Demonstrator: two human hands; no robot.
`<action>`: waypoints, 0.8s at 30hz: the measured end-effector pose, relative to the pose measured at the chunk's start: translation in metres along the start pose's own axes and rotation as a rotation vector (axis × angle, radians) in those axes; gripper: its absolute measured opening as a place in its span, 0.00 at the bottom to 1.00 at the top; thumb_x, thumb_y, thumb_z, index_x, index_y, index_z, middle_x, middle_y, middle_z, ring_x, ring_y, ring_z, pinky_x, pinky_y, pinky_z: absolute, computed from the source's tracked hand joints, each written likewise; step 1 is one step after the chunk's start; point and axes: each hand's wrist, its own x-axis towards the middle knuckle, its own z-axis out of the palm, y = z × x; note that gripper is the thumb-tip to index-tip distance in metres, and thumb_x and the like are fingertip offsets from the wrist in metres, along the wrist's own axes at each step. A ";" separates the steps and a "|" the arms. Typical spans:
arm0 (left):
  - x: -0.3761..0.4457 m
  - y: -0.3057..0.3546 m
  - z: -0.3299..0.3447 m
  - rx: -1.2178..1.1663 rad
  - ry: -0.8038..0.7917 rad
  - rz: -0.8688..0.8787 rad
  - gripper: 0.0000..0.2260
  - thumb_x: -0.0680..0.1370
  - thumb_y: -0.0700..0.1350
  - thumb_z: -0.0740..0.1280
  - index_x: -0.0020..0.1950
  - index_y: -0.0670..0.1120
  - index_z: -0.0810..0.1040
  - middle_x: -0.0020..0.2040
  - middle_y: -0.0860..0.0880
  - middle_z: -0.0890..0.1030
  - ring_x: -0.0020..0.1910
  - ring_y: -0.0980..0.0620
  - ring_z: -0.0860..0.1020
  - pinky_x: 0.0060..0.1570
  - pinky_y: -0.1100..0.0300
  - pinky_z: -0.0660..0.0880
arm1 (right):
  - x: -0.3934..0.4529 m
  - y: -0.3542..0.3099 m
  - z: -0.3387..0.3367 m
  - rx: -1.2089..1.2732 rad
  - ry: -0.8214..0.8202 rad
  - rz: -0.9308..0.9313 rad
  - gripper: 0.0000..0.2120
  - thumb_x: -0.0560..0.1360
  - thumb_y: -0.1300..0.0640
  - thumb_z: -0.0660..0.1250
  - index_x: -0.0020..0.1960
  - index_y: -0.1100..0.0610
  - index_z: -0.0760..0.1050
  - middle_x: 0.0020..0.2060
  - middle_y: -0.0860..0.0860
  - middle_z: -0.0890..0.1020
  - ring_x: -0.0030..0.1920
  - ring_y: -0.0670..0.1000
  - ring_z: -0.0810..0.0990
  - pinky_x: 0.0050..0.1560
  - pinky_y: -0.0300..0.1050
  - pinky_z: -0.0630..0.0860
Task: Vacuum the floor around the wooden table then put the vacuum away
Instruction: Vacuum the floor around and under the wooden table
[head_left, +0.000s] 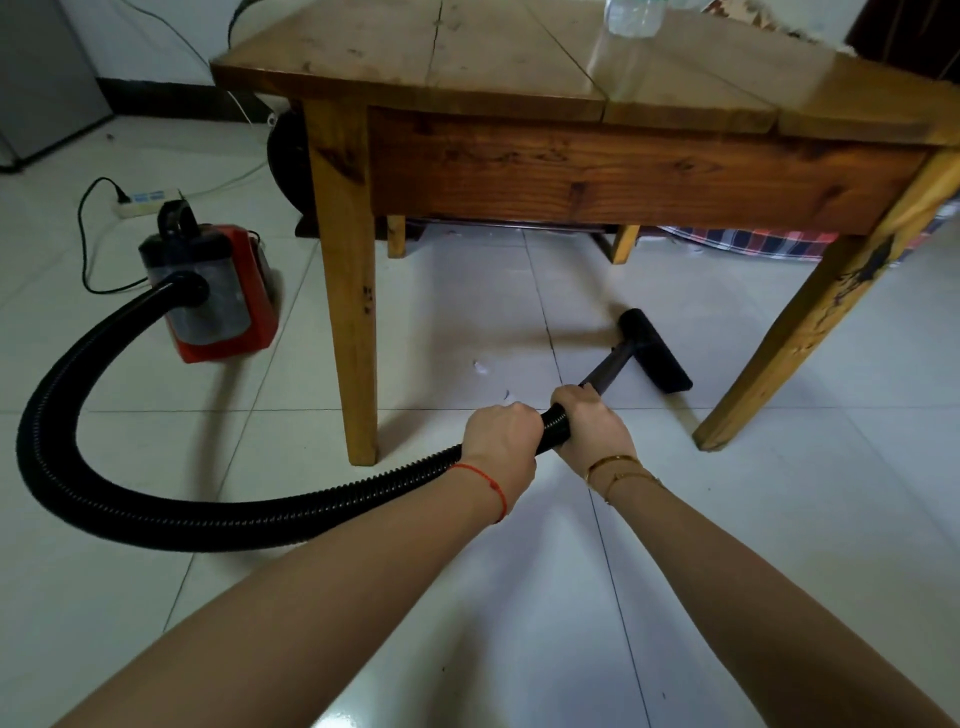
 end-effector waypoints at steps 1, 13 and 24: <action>0.006 0.004 0.002 -0.008 -0.003 0.003 0.09 0.75 0.39 0.64 0.55 0.44 0.74 0.50 0.47 0.79 0.48 0.47 0.79 0.38 0.58 0.68 | 0.003 0.005 0.000 -0.008 -0.003 0.011 0.09 0.71 0.65 0.66 0.51 0.61 0.72 0.51 0.56 0.77 0.55 0.59 0.77 0.48 0.51 0.79; -0.010 -0.016 0.008 -0.049 0.018 -0.017 0.09 0.76 0.40 0.63 0.55 0.43 0.75 0.52 0.46 0.79 0.45 0.47 0.79 0.36 0.59 0.67 | -0.003 -0.016 0.008 0.023 -0.001 -0.022 0.09 0.74 0.63 0.65 0.54 0.60 0.73 0.53 0.56 0.77 0.56 0.59 0.77 0.48 0.51 0.78; -0.113 -0.088 -0.024 0.020 0.107 -0.102 0.06 0.74 0.44 0.65 0.50 0.47 0.75 0.36 0.51 0.71 0.32 0.49 0.70 0.32 0.60 0.67 | -0.054 -0.127 -0.011 0.171 -0.014 -0.149 0.09 0.73 0.58 0.68 0.50 0.59 0.72 0.50 0.54 0.79 0.53 0.58 0.77 0.43 0.48 0.77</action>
